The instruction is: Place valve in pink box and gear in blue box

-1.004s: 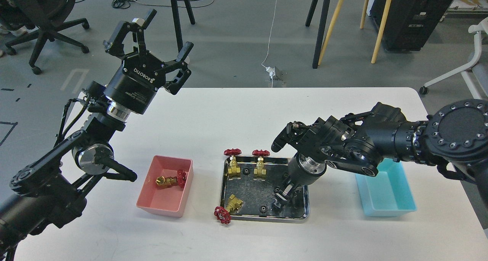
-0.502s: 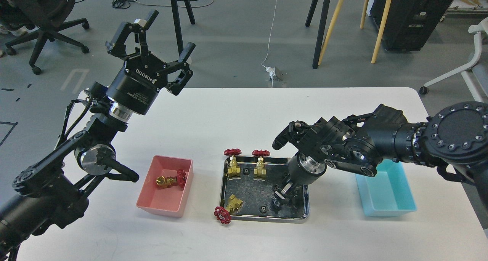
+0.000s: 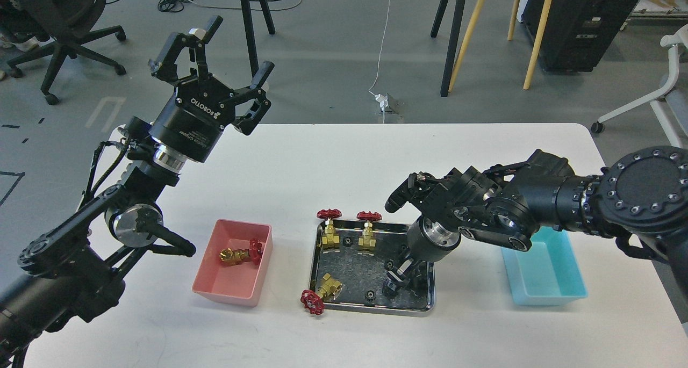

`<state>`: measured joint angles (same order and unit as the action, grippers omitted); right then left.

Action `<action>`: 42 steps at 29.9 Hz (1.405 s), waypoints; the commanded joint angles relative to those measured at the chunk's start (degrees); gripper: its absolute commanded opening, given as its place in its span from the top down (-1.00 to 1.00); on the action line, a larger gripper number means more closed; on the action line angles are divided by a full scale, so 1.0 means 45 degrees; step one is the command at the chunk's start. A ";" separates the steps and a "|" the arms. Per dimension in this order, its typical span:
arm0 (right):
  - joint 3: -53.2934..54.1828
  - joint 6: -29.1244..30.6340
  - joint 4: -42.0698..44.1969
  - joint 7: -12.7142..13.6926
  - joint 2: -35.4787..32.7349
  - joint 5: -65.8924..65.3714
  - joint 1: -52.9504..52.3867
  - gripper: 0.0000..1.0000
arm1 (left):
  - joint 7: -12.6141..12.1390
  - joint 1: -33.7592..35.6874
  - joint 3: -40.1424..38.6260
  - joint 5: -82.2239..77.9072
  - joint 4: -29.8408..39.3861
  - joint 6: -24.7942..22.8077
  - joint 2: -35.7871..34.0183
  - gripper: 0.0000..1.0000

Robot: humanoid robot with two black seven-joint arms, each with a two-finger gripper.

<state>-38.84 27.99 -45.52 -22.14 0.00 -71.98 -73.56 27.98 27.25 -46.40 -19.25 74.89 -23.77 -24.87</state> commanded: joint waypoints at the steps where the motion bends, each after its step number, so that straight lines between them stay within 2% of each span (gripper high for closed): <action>1: -0.0001 0.0001 -0.0002 -0.0020 0.0000 -0.0001 0.0000 0.55 | 0.0005 0.0000 -0.0001 0.0001 -0.0001 -0.0010 0.0020 -0.88; 12: -0.0021 0.0001 -0.0003 -0.0040 0.0000 0.0038 -0.0254 0.59 | 0.0005 0.0000 -0.0001 0.0001 -0.0001 -0.0010 0.0020 -0.89; 20: -0.0021 0.0001 0.0134 -0.0020 0.0000 0.0174 -0.0528 0.38 | 0.0005 0.0000 0.0019 0.0001 -0.0001 -0.0010 0.0020 -0.89; 42: -0.0021 0.0001 0.0759 0.0272 0.0000 0.0273 -0.0372 0.31 | 0.0005 -0.0020 0.0038 0.0001 -0.0001 -0.0010 0.0098 -0.89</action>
<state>-38.89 28.00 -42.23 -20.94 0.00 -70.75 -75.41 28.00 27.08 -46.23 -19.25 74.88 -23.82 -24.43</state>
